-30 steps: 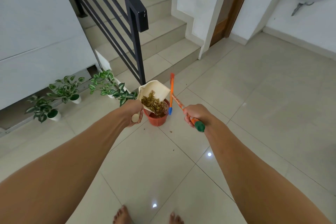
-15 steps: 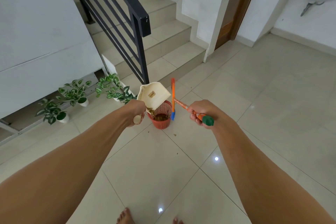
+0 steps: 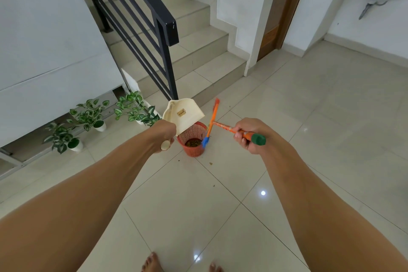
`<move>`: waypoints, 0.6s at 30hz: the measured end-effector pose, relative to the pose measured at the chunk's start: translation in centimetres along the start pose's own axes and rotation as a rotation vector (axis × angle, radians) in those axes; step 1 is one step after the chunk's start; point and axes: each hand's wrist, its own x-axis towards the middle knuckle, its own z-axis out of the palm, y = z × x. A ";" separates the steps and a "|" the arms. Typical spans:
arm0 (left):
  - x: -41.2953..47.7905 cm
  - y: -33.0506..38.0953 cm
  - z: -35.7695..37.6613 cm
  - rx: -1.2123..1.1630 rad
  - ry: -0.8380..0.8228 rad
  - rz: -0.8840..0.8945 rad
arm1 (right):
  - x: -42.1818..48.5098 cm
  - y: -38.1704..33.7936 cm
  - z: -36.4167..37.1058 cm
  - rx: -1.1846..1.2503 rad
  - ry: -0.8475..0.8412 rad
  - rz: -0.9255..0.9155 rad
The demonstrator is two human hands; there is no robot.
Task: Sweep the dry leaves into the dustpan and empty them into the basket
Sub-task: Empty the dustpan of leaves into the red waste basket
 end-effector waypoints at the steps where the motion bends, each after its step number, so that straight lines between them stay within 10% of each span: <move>1: -0.3 0.1 -0.1 -0.009 0.001 0.005 | -0.2 0.1 -0.2 -0.004 0.006 0.001; 18: -4.7 -5.7 -10.9 -0.720 -0.133 -0.180 | -1.6 6.7 0.1 0.061 0.061 -0.028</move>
